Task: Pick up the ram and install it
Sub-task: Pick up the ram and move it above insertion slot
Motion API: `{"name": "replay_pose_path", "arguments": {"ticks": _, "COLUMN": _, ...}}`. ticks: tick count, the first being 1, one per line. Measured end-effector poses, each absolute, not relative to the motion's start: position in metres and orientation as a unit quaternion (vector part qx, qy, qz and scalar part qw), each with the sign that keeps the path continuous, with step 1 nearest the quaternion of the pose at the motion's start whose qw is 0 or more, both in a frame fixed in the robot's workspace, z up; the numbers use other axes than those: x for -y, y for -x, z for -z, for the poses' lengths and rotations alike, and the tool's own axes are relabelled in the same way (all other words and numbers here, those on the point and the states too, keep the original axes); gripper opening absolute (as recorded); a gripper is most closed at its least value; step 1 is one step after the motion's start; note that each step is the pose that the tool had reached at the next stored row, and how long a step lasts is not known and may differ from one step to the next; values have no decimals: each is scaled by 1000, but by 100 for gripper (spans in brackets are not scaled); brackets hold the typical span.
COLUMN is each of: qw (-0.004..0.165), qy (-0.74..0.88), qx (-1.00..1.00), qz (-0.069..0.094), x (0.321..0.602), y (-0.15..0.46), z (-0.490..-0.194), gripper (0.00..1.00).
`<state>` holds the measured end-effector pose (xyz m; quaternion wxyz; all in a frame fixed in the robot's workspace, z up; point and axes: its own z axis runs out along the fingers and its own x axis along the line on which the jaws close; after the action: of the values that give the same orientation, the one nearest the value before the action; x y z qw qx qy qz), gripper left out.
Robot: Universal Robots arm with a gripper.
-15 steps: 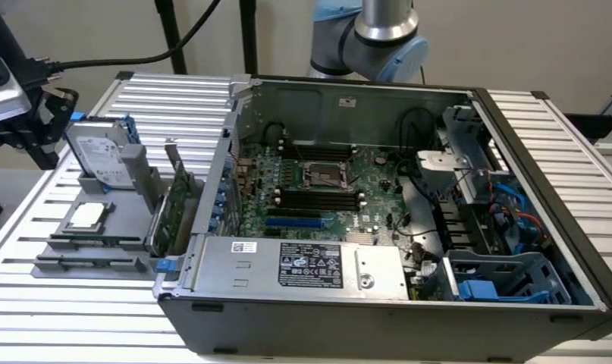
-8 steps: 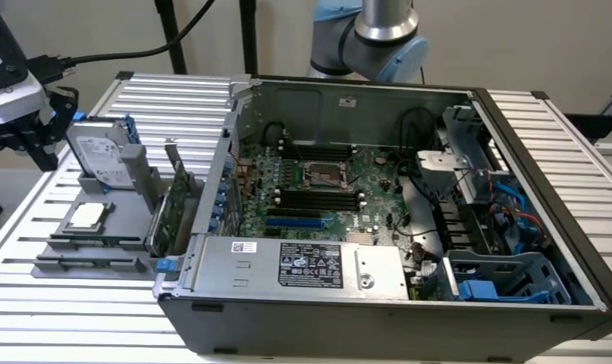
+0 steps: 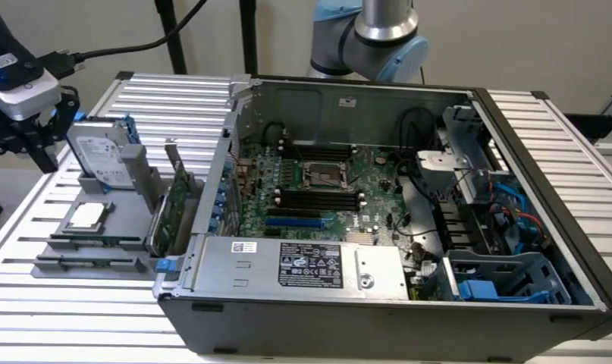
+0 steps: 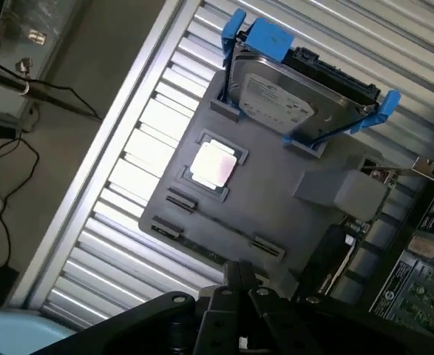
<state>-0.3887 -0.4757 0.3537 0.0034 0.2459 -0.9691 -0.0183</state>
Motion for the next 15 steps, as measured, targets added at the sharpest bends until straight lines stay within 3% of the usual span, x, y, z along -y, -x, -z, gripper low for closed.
{"name": "replay_pose_path", "arguments": {"ticks": 15, "qw": 6, "qy": -376, "qx": 927, "qz": 18, "x": 476, "y": 389, "z": -348, "gripper": 0}}
